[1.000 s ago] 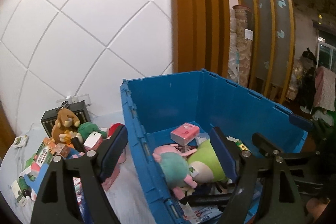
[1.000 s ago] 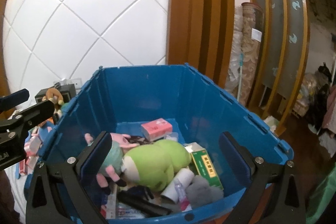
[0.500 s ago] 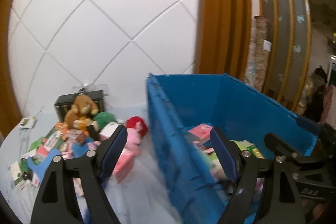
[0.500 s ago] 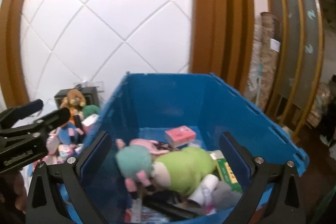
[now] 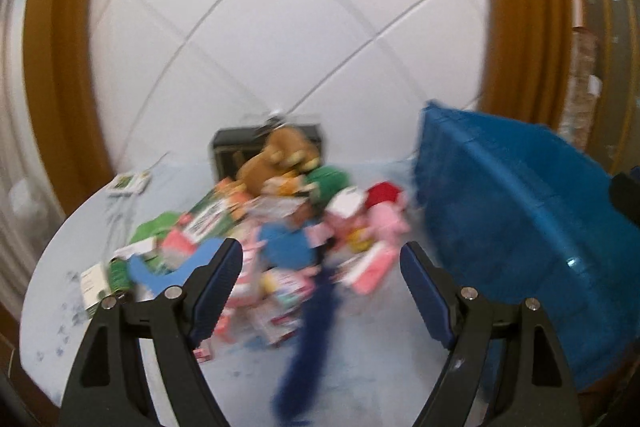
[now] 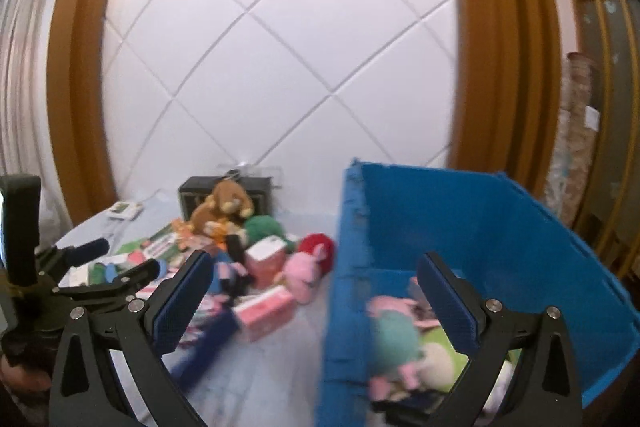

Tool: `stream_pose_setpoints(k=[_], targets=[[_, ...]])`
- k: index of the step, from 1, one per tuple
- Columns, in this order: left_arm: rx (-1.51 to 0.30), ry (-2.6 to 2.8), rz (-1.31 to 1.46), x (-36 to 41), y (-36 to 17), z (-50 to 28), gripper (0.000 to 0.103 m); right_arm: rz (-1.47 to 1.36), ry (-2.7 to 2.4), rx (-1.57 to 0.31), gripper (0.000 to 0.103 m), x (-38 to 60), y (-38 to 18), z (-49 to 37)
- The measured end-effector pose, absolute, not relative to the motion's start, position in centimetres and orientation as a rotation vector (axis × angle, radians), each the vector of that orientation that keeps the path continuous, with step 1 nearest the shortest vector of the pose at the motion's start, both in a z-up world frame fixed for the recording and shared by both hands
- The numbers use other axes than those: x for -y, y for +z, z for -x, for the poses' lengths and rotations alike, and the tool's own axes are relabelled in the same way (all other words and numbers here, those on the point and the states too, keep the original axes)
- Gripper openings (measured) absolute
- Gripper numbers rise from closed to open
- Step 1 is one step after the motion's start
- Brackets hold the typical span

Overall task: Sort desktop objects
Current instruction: 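Move both tools back toward the pile on the table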

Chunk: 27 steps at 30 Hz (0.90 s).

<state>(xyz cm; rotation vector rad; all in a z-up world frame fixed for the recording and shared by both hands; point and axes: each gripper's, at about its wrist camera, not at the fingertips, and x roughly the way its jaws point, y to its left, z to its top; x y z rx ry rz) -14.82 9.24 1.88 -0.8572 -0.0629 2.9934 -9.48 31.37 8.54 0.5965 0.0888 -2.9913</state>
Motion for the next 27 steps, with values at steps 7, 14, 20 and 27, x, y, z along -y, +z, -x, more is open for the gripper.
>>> stream_pose_setpoints(k=[7,14,20,27], targets=[[0.1,3.067,1.091,1.4,-3.9,16.8,0.081,-0.745,-2.902,-0.095,0.103,-24.6,5.2,14.1],[0.172,3.055,1.37,10.5,-11.7,19.0,0.081,-0.978,-2.785,-0.114,0.103,-18.0,-0.9,18.9],[0.221,2.978,1.472,13.7,-17.1,21.9,0.081,-1.159,-2.689,-0.13,0.103,-14.3,-6.7,21.9],[0.193,2.916,1.505,14.1,-21.2,26.2,0.081,-1.253,-2.624,-0.151,0.103,-10.6,-11.7,24.0]])
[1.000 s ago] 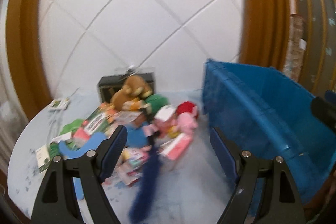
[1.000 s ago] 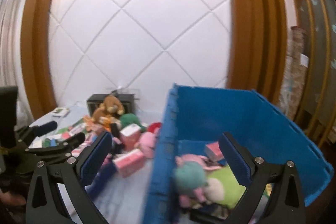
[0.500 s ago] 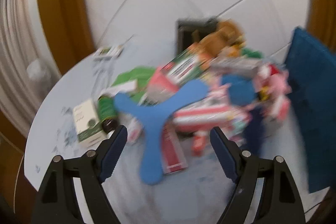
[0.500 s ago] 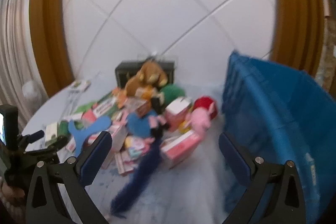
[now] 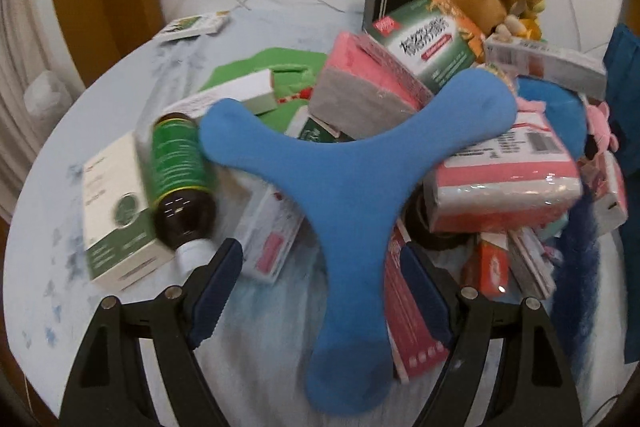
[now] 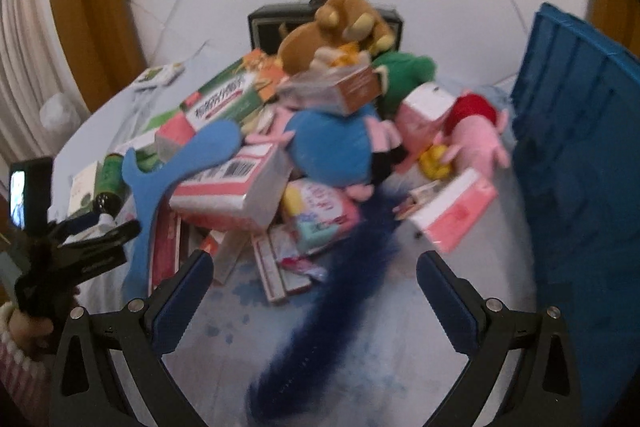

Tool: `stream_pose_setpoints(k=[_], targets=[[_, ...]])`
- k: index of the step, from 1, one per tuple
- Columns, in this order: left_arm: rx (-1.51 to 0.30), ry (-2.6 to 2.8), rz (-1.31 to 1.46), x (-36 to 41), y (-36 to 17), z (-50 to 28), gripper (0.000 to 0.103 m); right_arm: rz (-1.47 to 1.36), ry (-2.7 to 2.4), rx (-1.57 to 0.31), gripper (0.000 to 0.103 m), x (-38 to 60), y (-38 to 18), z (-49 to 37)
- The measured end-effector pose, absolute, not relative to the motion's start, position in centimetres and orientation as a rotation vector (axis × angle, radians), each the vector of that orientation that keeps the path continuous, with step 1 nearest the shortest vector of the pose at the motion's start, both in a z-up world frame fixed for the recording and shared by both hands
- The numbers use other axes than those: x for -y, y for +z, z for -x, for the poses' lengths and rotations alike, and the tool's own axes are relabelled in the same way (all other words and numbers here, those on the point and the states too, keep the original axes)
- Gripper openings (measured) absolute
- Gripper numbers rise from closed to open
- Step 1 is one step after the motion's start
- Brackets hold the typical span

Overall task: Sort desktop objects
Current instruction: 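Move both tools back toward the pile on the table, then grasp the blue boomerang with the left tool while the right tool grasps the red box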

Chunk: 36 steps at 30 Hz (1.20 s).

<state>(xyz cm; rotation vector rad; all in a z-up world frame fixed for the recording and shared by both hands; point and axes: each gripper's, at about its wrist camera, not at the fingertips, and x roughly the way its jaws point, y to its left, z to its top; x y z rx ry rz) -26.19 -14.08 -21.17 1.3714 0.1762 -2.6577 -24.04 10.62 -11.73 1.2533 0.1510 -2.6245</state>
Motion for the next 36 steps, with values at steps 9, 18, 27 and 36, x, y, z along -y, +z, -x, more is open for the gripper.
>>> stream_pose_setpoints(k=[9,18,27,36], targets=[[-0.23,-2.648,-1.361,14.9,-23.1,26.4,0.036,-1.349,-2.484,-0.099,0.103,-7.1,-15.9,24.6],[-0.194,-2.589,-1.356,18.5,-23.0,22.6,0.034,-1.336,-2.271,-0.117,0.103,0.0,-18.2,25.0],[-0.24,-2.646,-1.396,19.6,-24.2,24.9,0.036,-1.417,-2.215,-0.172,0.056,4.4,-21.1,26.2],[-0.281,-2.683,-1.37,20.4,-24.3,25.2,0.033,-1.462,-2.255,-0.197,0.049,6.4,-24.3,28.4]])
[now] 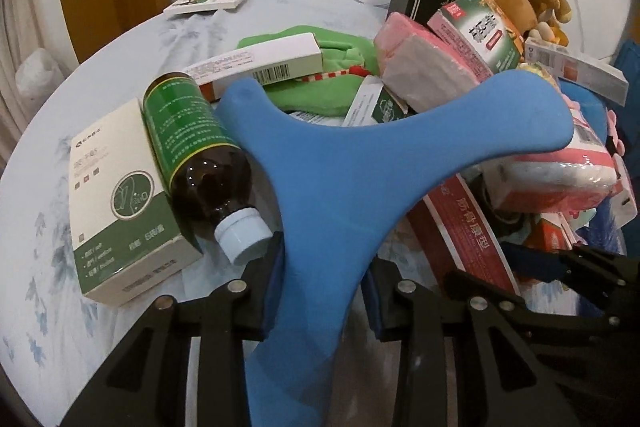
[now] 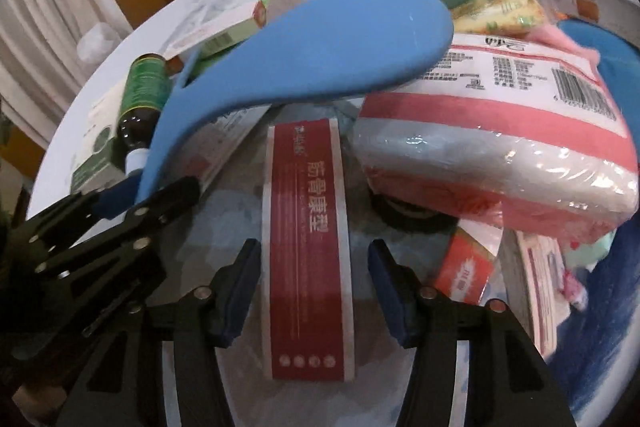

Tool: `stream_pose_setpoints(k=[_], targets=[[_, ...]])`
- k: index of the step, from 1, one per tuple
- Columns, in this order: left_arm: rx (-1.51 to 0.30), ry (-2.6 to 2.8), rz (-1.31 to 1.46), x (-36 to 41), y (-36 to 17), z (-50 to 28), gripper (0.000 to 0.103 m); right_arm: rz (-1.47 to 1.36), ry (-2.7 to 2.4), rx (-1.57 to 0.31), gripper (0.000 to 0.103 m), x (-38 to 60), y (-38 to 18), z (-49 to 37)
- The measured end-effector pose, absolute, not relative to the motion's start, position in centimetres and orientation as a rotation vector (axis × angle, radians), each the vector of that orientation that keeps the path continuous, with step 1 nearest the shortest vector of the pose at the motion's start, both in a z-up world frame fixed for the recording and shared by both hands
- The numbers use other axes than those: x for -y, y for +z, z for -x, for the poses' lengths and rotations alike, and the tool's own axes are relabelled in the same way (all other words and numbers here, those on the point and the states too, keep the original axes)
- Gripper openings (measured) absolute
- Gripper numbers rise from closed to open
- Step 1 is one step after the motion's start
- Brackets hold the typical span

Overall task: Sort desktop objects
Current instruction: 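Grasp the blue boomerang with the left tool while the right tool grasps the red box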

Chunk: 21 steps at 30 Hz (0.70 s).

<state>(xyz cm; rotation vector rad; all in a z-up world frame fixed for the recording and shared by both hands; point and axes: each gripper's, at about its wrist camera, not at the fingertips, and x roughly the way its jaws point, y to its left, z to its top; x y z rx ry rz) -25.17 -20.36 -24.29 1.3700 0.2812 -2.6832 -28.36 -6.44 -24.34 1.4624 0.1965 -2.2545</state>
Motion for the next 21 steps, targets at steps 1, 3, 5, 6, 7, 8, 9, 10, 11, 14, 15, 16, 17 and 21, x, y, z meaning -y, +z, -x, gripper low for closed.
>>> stream_pose_setpoints(k=[1,3,5,6,7,8,9,10,11,14,15,16,17,21], targets=[[-0.273,-2.687,-1.359,20.2,-24.0,25.1,0.033,-1.46,-2.258,-0.216,0.045,6.7,-24.4,28.3],[-0.26,-2.701,-1.324,20.1,-23.0,24.4,0.03,-1.454,-2.268,-0.267,0.044,7.0,-24.3,27.8],[-0.267,-2.711,-1.283,20.1,-21.5,23.4,0.028,-1.448,-2.254,-0.236,0.044,6.6,-23.7,27.3],[-0.265,-2.717,-1.263,20.0,-20.8,22.8,0.026,-1.434,-2.253,-0.23,0.044,6.2,-22.9,26.8],[-0.259,-2.721,-1.242,19.9,-20.0,22.4,0.025,-1.41,-2.259,-0.223,0.043,5.8,-21.8,26.2],[-0.242,-2.728,-1.21,19.7,-18.8,21.7,0.021,-1.39,-2.263,-0.214,0.043,5.5,-21.0,25.8],[-0.233,-2.733,-1.195,19.6,-18.2,21.4,0.019,-1.358,-2.27,-0.205,0.043,5.1,-19.6,25.3],[-0.225,-2.734,-1.169,19.4,-17.3,20.9,0.017,-1.336,-2.278,-0.2,0.043,4.7,-18.7,24.9],[-0.228,-2.74,-1.15,19.2,-16.4,20.5,0.013,-1.307,-2.286,-0.194,0.043,4.2,-17.4,24.5],[-0.223,-2.761,-1.091,18.5,-14.0,19.5,0.008,-1.23,-2.315,-0.187,0.043,3.0,-14.3,23.4],[-0.233,-2.771,-1.071,18.3,-13.1,19.3,0.008,-1.213,-2.324,-0.185,0.043,3.1,-13.7,23.4],[-0.241,-2.777,-1.057,18.2,-12.4,19.3,0.008,-1.186,-2.339,-0.181,0.043,2.7,-12.6,23.1],[-0.237,-2.784,-1.035,17.9,-11.6,19.0,0.008,-1.155,-2.352,-0.176,0.043,2.2,-11.4,22.7],[-0.234,-2.828,-0.944,16.3,-8.4,18.3,0.008,-1.051,-2.401,-0.165,0.043,1.2,-8.0,21.7]])
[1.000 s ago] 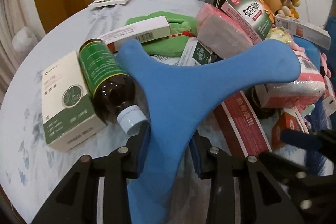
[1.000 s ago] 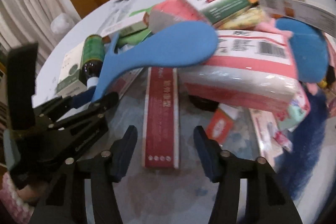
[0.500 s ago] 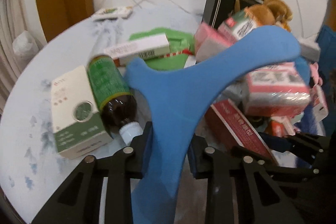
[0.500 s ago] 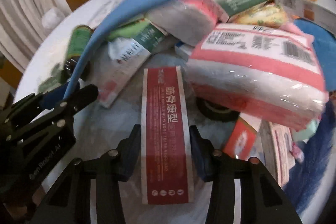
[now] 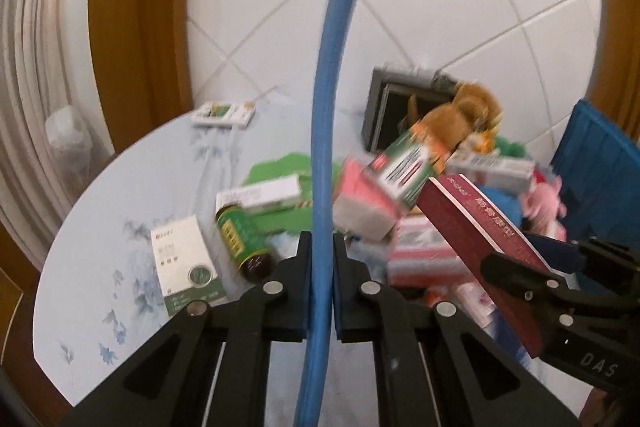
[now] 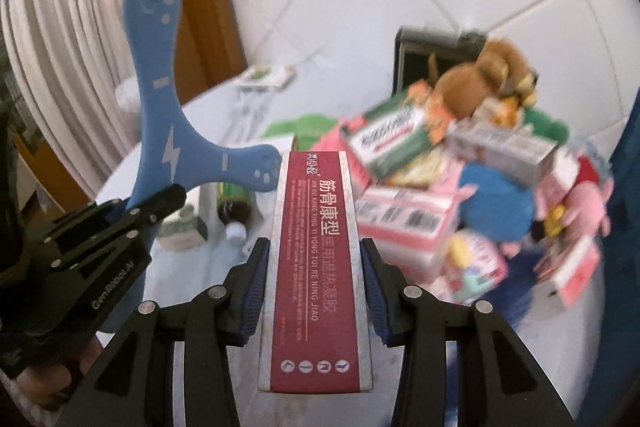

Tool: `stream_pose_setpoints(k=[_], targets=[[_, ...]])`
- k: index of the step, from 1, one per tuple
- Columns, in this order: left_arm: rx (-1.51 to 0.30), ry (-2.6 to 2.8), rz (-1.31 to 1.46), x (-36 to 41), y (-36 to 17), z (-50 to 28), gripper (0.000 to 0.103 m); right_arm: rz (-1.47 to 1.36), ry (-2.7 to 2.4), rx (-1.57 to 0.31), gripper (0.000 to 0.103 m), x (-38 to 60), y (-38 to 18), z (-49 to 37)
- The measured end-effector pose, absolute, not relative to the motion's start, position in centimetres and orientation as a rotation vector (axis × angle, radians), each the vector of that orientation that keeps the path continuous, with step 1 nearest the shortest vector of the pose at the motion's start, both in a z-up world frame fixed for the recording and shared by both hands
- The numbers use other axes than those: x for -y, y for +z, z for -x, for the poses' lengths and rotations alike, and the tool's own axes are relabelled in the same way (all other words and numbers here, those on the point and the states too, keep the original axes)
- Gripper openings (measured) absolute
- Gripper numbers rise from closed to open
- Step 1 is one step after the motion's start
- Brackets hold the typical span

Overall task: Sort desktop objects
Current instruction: 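Grasp the blue boomerang with the left tool while the right tool grasps the red box, then carry the blue boomerang and red box over the blue bin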

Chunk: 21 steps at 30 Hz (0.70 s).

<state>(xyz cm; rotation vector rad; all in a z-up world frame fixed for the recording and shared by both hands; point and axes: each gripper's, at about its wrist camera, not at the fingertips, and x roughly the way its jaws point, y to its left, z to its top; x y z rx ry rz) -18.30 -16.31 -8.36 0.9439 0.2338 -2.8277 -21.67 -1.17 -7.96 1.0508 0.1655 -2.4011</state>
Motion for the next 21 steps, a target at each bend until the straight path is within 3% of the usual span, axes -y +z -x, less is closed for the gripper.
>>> stream_pose_setpoints(k=[11,21], targets=[[-0.145,-3.038,-0.692,7.9,0.5,16.3,0.008,-0.795,-2.596,-0.114,0.043,-6.4,1.7,17.6],[-0.089,-3.286,-0.635,-3.1,4.5,16.0,0.008,-0.63,-2.851,-0.029,0.044,-16.7,7.4,12.2]])
